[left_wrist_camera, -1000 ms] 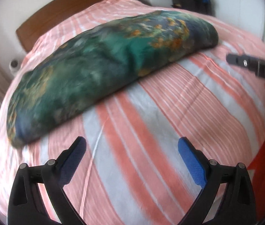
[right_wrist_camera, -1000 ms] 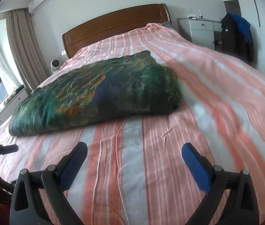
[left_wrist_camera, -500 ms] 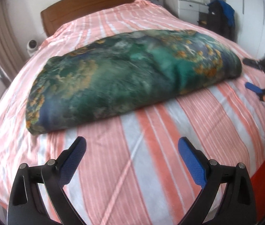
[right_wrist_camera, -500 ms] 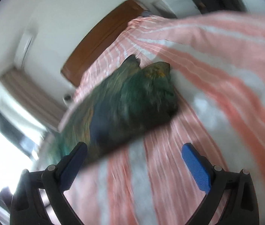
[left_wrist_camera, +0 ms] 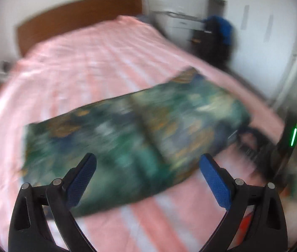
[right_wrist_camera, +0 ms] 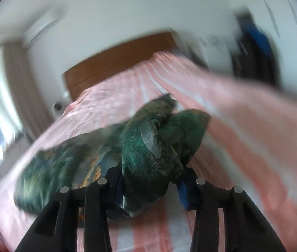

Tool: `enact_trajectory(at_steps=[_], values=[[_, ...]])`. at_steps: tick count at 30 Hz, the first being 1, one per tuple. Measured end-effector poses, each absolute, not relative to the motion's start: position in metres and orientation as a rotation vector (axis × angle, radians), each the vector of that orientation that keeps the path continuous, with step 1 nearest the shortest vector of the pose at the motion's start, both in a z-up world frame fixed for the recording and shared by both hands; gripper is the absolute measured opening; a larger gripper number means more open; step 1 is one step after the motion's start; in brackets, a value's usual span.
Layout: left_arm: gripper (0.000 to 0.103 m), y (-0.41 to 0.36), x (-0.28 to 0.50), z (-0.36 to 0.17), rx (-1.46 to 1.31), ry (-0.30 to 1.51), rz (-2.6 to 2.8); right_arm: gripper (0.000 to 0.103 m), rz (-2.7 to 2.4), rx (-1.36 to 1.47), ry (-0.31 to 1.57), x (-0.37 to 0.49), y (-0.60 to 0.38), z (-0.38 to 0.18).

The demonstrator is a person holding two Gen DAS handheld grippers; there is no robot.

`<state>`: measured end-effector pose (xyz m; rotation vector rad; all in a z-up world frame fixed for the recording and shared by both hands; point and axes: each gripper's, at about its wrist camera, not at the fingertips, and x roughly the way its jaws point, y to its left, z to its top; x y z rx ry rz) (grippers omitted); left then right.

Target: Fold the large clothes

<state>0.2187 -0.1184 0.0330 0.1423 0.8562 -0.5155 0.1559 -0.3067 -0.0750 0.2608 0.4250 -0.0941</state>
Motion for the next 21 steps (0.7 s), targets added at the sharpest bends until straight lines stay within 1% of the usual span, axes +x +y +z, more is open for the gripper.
enact_trajectory(at_steps=[3,5,9,12,14,15,16,17,18,19,20,21], values=[[0.099,-0.145,0.25,0.049,0.082,0.944,-0.648,0.04,-0.032,0.001,0.367,0.145,-0.249,-0.05],[0.099,-0.164,0.262,0.054,0.101,0.984,-0.719,0.039,0.007,-0.149,0.341,0.143,-0.214,-0.044],[0.099,-0.186,0.268,0.05,0.271,1.005,-0.663,0.039,0.07,-0.361,0.303,0.136,-0.164,-0.043],[0.099,-0.19,0.265,0.039,0.408,0.982,-0.533,0.038,0.107,-0.502,0.265,0.124,-0.135,-0.049],[0.096,-0.191,0.26,0.034,0.472,0.951,-0.465,0.038,0.118,-0.558,0.247,0.113,-0.123,-0.054],[0.079,-0.19,0.258,0.032,0.482,0.943,-0.455,0.038,0.124,-0.579,0.24,0.11,-0.118,-0.057],[0.05,-0.189,0.257,0.027,0.479,0.946,-0.455,0.038,0.132,-0.596,0.234,0.104,-0.116,-0.059],[0.04,-0.187,0.257,0.024,0.462,0.957,-0.462,0.038,0.137,-0.6,0.234,0.104,-0.113,-0.06],[0.031,-0.185,0.256,0.023,0.451,0.957,-0.462,0.038,0.143,-0.592,0.247,0.104,-0.114,-0.061],[0.027,-0.182,0.254,0.024,0.443,0.941,-0.459,0.038,0.15,-0.571,0.26,0.107,-0.117,-0.059],[0.026,-0.179,0.252,0.026,0.434,0.927,-0.463,0.04,0.153,-0.545,0.264,0.103,-0.118,-0.056],[0.025,-0.171,0.252,0.03,0.414,0.918,-0.465,0.045,0.153,-0.52,0.265,0.102,-0.123,-0.054]])
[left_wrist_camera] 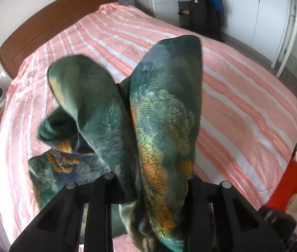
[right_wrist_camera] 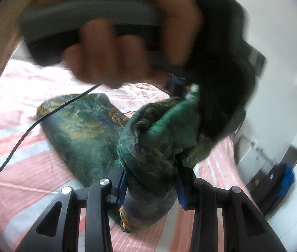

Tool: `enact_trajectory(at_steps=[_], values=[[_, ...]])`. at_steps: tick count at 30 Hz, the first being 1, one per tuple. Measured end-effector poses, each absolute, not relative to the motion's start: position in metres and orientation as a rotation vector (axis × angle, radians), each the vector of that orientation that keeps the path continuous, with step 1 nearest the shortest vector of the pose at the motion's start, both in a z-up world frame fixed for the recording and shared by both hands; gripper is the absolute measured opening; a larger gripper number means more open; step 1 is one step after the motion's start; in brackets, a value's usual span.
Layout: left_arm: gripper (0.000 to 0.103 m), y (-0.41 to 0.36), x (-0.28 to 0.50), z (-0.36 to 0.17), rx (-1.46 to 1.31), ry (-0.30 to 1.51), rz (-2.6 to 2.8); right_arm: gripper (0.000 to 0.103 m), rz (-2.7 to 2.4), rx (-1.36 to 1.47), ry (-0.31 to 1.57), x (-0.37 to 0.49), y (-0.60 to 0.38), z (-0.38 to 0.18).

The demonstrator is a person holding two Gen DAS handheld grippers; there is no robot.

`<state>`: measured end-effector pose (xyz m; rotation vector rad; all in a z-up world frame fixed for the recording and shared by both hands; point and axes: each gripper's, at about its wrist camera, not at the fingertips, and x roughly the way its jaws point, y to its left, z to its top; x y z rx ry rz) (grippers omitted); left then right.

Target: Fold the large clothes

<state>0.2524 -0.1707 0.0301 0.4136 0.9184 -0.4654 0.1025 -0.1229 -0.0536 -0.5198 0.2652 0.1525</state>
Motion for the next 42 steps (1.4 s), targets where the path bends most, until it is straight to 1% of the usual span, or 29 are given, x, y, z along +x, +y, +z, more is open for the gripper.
enact_trajectory(at_steps=[1,2,3,4,7,11,13,16,20,22,23,24,25,26,27,29,30,31,33,35,38,40,42], values=[[0.025,-0.162,0.254,0.034,0.407,0.912,-0.458,0.056,0.162,-0.481,0.27,0.101,-0.129,-0.048],[0.025,-0.155,0.257,0.038,0.401,0.908,-0.455,0.072,0.186,-0.436,0.276,0.097,-0.133,-0.044],[0.025,-0.141,0.261,0.042,0.385,0.906,-0.452,0.079,0.229,-0.364,0.291,0.09,-0.138,-0.036],[0.025,-0.124,0.267,0.045,0.357,0.909,-0.444,0.084,0.275,-0.273,0.308,0.081,-0.148,-0.03],[0.025,-0.065,0.28,0.048,0.281,0.914,-0.402,0.084,0.304,-0.126,0.328,0.071,-0.171,-0.019],[0.025,0.024,0.296,0.025,0.175,0.957,-0.303,0.084,0.297,-0.061,0.355,0.076,-0.187,-0.018],[0.026,0.071,0.304,0.003,0.11,0.992,-0.235,0.084,0.302,-0.062,0.381,0.091,-0.181,-0.022],[0.027,0.117,0.311,-0.032,0.035,1.038,-0.169,0.084,0.339,-0.031,0.423,0.122,-0.17,-0.021],[0.03,0.149,0.306,-0.067,-0.082,1.041,-0.188,0.084,0.404,0.044,0.466,0.182,-0.142,-0.003],[0.037,0.16,0.303,-0.076,-0.149,1.025,-0.207,0.084,0.465,0.069,0.492,0.222,-0.116,0.008],[0.051,0.167,0.299,-0.08,-0.176,1.017,-0.205,0.084,0.489,0.07,0.5,0.239,-0.102,0.01],[0.071,0.174,0.295,-0.08,-0.21,1.009,-0.193,0.084,0.514,0.068,0.51,0.256,-0.087,0.009],[0.089,0.185,0.29,-0.081,-0.248,0.998,-0.172,0.084,0.541,0.068,0.529,0.276,-0.07,0.006],[0.094,0.196,0.284,-0.081,-0.282,0.987,-0.142,0.084,0.554,0.067,0.551,0.294,-0.057,-0.002],[0.096,0.206,0.277,-0.081,-0.314,0.971,-0.123,0.084,0.57,0.066,0.598,0.311,-0.043,-0.016],[0.096,0.223,0.262,-0.082,-0.359,0.961,-0.09,0.086,0.592,0.037,0.799,0.346,-0.013,-0.061],[0.096,0.227,0.254,-0.084,-0.356,0.962,-0.064,0.086,0.578,0.008,0.831,0.352,-0.004,-0.077],[0.095,0.227,0.248,-0.085,-0.336,0.96,-0.038,0.088,0.554,-0.035,0.816,0.351,0.003,-0.09],[0.095,0.215,0.233,-0.084,-0.267,0.94,0.005,0.088,0.524,-0.09,0.77,0.343,0.01,-0.097],[0.095,0.205,0.227,-0.076,-0.197,0.901,0.052,0.088,0.514,-0.105,0.761,0.338,0.009,-0.096],[0.095,0.196,0.215,-0.067,-0.139,0.854,0.114,0.088,0.531,-0.095,0.816,0.338,0.007,-0.078],[0.095,0.193,0.211,-0.066,-0.109,0.838,0.136,0.088,0.529,-0.062,0.843,0.343,0.006,-0.051],[0.095,0.198,0.225,-0.061,-0.08,0.834,0.152,0.088,0.513,-0.019,0.832,0.352,0.003,-0.029]])
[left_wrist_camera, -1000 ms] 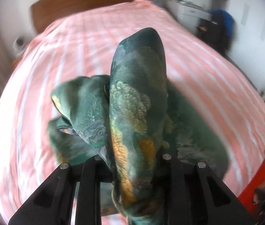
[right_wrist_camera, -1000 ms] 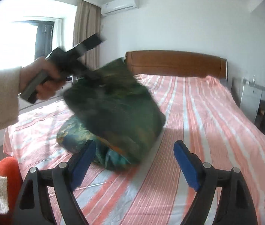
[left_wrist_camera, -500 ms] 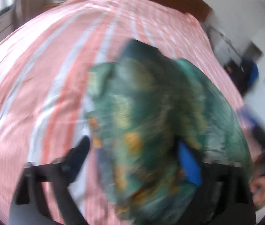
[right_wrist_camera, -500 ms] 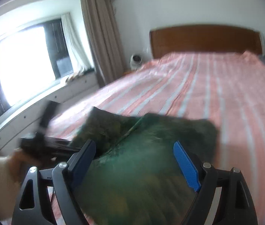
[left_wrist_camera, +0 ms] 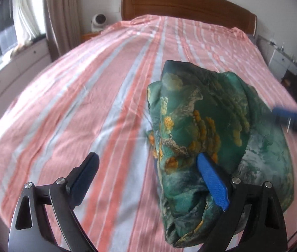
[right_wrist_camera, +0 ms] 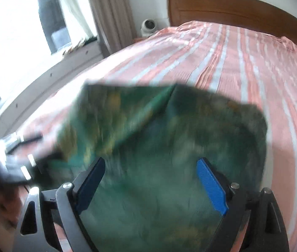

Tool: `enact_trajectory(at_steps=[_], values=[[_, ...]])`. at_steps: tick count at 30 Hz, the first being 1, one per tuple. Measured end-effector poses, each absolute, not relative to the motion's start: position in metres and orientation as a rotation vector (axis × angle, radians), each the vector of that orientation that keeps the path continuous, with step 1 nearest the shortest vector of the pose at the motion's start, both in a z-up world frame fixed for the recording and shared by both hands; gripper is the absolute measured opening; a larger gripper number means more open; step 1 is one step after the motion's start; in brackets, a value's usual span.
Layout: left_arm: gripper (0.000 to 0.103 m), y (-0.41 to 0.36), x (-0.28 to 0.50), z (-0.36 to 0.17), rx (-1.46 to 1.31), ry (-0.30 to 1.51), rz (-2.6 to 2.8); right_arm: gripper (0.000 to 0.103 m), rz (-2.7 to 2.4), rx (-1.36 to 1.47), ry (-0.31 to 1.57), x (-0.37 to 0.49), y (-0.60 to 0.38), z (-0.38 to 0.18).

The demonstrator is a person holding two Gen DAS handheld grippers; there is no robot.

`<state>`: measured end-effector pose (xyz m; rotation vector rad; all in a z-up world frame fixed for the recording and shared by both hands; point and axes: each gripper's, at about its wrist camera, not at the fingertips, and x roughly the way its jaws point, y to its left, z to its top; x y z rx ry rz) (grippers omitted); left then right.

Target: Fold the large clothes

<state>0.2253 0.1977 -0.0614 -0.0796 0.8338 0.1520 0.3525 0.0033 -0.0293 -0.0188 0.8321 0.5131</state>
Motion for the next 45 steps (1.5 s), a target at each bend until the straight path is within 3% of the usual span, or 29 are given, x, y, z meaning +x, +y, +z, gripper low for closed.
enact_trajectory(at_steps=[6,14,20,25,31,36,40,45], values=[[0.095,0.195,0.225,-0.058,-0.047,0.837,0.155,0.088,0.53,0.029,0.77,0.387,0.034,-0.001],[0.095,0.197,0.229,-0.064,-0.04,0.858,0.158,0.089,0.496,0.061,1.036,0.444,0.076,-0.085],[0.095,0.196,0.229,-0.063,-0.034,0.863,0.155,0.089,0.492,0.048,1.034,0.447,0.072,-0.088],[0.095,0.2,0.22,-0.06,-0.053,0.871,0.139,0.089,0.483,0.04,0.947,0.42,0.066,-0.055],[0.093,0.202,0.203,-0.056,-0.079,0.858,0.094,0.089,0.486,-0.081,0.84,0.329,0.024,-0.008],[0.091,0.197,0.216,-0.085,-0.073,0.926,0.096,0.089,0.347,-0.198,0.863,0.271,-0.009,-0.064],[0.091,0.197,0.221,-0.104,-0.097,0.962,0.084,0.103,0.278,-0.175,0.841,0.274,-0.016,-0.108],[0.096,0.204,0.19,-0.07,-0.117,0.854,0.084,0.102,0.246,-0.06,0.777,0.251,-0.028,-0.082]])
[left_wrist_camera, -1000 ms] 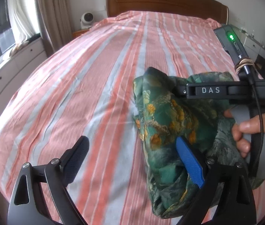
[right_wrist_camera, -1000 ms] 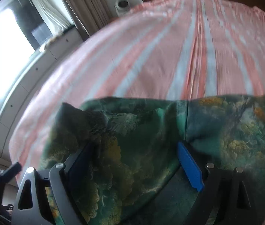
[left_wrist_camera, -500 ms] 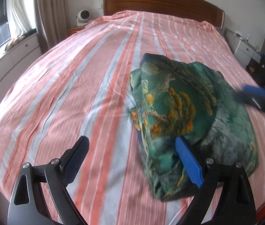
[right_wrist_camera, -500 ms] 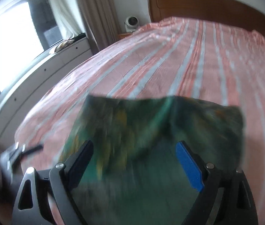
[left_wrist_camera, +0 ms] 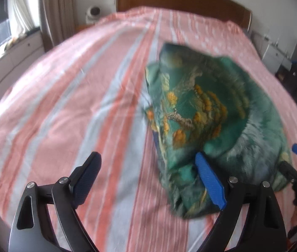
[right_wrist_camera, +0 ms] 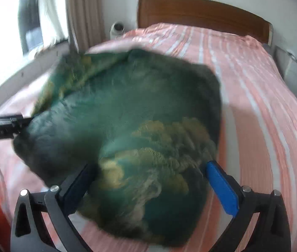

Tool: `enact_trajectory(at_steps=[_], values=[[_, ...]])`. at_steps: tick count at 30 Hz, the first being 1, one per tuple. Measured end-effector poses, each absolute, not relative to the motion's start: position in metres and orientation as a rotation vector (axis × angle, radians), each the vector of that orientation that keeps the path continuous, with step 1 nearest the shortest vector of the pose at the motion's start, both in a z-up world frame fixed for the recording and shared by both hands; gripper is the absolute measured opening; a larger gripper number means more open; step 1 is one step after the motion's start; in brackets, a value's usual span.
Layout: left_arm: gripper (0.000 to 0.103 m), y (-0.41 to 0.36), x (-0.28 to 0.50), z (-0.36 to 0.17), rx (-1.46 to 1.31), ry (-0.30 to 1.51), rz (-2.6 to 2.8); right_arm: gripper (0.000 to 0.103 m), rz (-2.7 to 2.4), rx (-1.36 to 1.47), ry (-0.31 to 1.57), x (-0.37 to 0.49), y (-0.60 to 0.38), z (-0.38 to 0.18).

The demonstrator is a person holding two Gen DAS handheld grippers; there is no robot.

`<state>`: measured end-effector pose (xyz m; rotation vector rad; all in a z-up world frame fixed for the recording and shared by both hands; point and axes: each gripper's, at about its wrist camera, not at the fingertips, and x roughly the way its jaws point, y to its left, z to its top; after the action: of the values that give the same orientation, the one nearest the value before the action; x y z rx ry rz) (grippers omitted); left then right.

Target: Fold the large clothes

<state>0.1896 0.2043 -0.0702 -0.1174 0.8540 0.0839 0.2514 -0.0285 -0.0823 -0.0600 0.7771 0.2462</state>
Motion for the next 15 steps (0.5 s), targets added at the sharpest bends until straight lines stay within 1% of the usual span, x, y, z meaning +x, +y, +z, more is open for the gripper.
enact_trajectory(at_steps=[1,3,5,10,15], values=[[0.099,0.205,0.179,-0.065,-0.116,0.839,0.087,0.102,0.235,-0.038,0.759,0.24,-0.034,-0.075],[0.099,0.207,0.16,-0.062,-0.122,0.828,0.103,0.102,0.224,-0.023,0.732,0.218,-0.044,-0.067],[0.099,0.209,0.143,-0.065,-0.132,0.839,0.107,0.102,0.223,-0.026,0.742,0.193,-0.05,-0.071],[0.099,0.198,0.114,-0.095,-0.091,0.916,0.15,0.102,0.236,-0.059,0.846,0.148,-0.073,-0.102],[0.099,0.191,0.103,-0.119,-0.129,0.985,0.135,0.102,0.225,-0.01,0.923,0.134,-0.101,-0.123]])
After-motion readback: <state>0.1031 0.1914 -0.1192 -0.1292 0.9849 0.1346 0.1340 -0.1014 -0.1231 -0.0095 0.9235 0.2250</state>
